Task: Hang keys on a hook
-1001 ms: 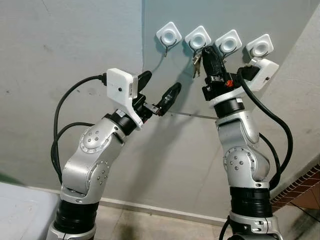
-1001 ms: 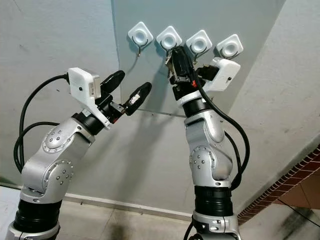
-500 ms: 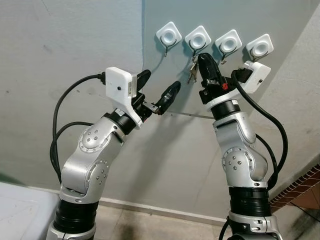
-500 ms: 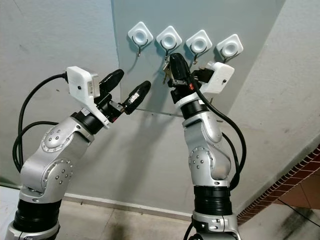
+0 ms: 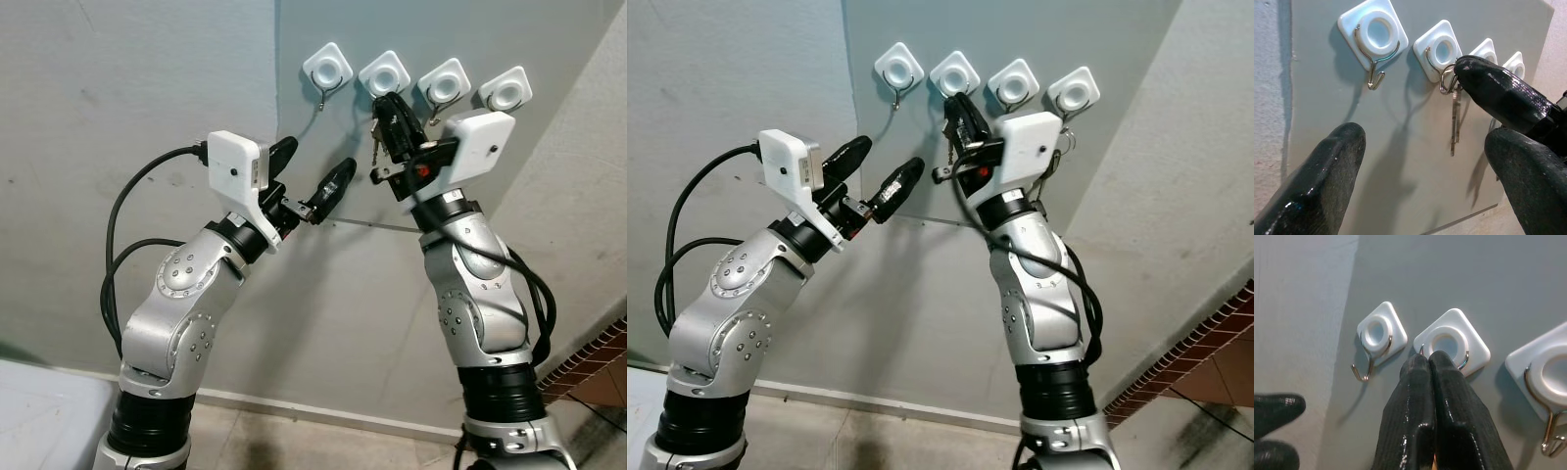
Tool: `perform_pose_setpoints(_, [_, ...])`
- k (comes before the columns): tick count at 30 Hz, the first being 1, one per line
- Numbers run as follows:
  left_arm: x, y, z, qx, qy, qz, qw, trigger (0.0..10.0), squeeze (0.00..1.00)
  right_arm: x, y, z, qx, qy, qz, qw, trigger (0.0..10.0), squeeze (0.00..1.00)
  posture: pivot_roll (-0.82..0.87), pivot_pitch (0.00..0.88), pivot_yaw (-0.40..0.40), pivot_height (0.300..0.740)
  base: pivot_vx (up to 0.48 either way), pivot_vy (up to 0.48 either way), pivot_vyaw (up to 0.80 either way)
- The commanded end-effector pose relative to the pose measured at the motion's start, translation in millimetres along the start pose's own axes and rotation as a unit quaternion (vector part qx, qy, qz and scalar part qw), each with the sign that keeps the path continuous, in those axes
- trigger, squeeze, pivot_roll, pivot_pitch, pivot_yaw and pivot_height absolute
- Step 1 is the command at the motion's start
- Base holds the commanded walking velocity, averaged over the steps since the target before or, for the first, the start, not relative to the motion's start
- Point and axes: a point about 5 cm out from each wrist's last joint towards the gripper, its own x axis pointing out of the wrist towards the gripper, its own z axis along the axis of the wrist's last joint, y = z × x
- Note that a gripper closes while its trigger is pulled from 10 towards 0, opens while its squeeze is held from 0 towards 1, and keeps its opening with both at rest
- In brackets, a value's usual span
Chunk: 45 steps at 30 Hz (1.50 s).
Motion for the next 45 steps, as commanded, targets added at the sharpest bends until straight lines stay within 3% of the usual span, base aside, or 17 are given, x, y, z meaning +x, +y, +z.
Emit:
perform_pose_setpoints(1, [1.9, -3.1, 8, 0.008, -0.011, -0.006, 1.000, 10.0, 0.00, 4.5, 11.4, -1, -0.034, 0.010, 0.036, 0.999, 10.0, 0.00, 0.03, 0.000, -0.039, 0.732, 0.000, 0.000, 0.00])
perform_pose_setpoints(7, [2.2, -3.0, 9, 0.005, -0.013, -0.005, 1.000, 10.0, 0.00, 4.3, 8.4, -11, -0.127, 0.050, 0.046, 0.990, 10.0, 0.00, 0.03, 0.000, -0.041, 0.732, 0.000, 0.000, 0.00])
perform_pose_setpoints(10, [2.2, -3.1, 9, 0.003, -0.013, -0.005, 1.000, 10.0, 0.00, 2.8, 9.2, -18, -0.206, 0.068, 0.067, 0.974, 10.0, 0.00, 0.03, 0.000, -0.041, 0.732, 0.000, 0.000, 0.00])
perform_pose_setpoints(15, [1.6, -2.7, 9, 0.001, -0.013, -0.004, 1.000, 10.0, 0.00, 0.2, 12.3, -22, -0.275, 0.072, 0.089, 0.955, 10.0, 0.00, 0.03, 0.002, -0.041, 0.732, 0.000, 0.000, 0.00])
perform_pose_setpoints(19, [1.4, -2.8, 9, 0.001, -0.013, -0.003, 1.000, 10.0, 0.00, -1.2, 13.5, -25, -0.294, 0.074, 0.094, 0.948, 10.0, 0.00, 0.03, 0.001, -0.042, 0.732, 0.000, 0.000, 0.00])
perform_pose_setpoints(20, [1.2, -3.2, 9, 0.000, -0.012, -0.003, 1.000, 10.0, 0.00, -3.1, 14.2, -29, -0.318, 0.083, 0.100, 0.939, 10.0, 0.00, 0.03, 0.001, -0.041, 0.732, 0.000, 0.000, 0.00])
perform_pose_setpoints(24, [0.8, -3.5, 9, -0.001, -0.012, -0.003, 1.000, 10.0, 0.00, -5.5, 14.7, -34, -0.328, 0.092, 0.103, 0.935, 10.0, 0.00, 0.03, 0.001, -0.042, 0.732, 0.000, 0.000, 0.00])
perform_pose_setpoints(34, [0.0, -5.0, 8, -0.004, -0.010, -0.004, 1.000, 10.0, 0.00, -10.4, 17.4, -37, -0.313, 0.093, 0.099, 0.940, 10.0, 0.00, 0.03, 0.000, -0.040, 0.732, 0.000, 0.000, 0.00])
perform_pose_setpoints(40, [0.3, -5.2, 7, -0.007, -0.009, -0.005, 1.000, 10.0, 0.00, -13.2, 18.5, -42, -0.282, 0.103, 0.093, 0.949, 10.0, 0.00, 0.03, 0.000, -0.038, 0.732, 0.000, 0.000, 0.00])
perform_pose_setpoints(41, [0.2, -5.2, 7, -0.006, -0.009, -0.005, 1.000, 10.0, 0.00, -15.6, 17.8, -45, -0.232, 0.113, 0.080, 0.963, 10.0, 0.00, 0.03, 0.000, -0.038, 0.732, 0.000, 0.000, 0.00])
perform_pose_setpoints(42, [0.2, -5.2, 7, -0.006, -0.009, -0.005, 1.000, 10.0, 0.00, -16.3, 17.6, -45, -0.218, 0.115, 0.077, 0.966, 10.0, 0.00, 0.03, 0.000, -0.038, 0.732, 0.000, 0.000, 0.00])
perform_pose_setpoints(43, [0.3, -5.1, 7, -0.006, -0.008, -0.004, 1.000, 10.0, 0.00, -17.4, 17.0, -46, -0.191, 0.116, 0.071, 0.972, 10.0, 1.00, 0.03, 0.000, -0.038, 0.732, 0.000, 0.000, 0.00])
perform_pose_setpoints(44, [0.2, -4.8, 6, -0.005, -0.007, -0.002, 1.000, 10.0, 0.00, -19.0, 16.6, -46, -0.150, 0.113, 0.061, 0.980, 10.0, 1.00, 0.03, 0.000, -0.038, 0.732, 0.000, 0.000, 0.00])
perform_pose_setpoints(45, [0.2, -4.8, 6, -0.005, -0.007, -0.002, 1.000, 10.0, 0.00, -19.0, 16.6, -46, -0.150, 0.113, 0.061, 0.980, 10.0, 1.00, 0.03, 0.000, -0.038, 0.732, 0.000, 0.000, 0.00])
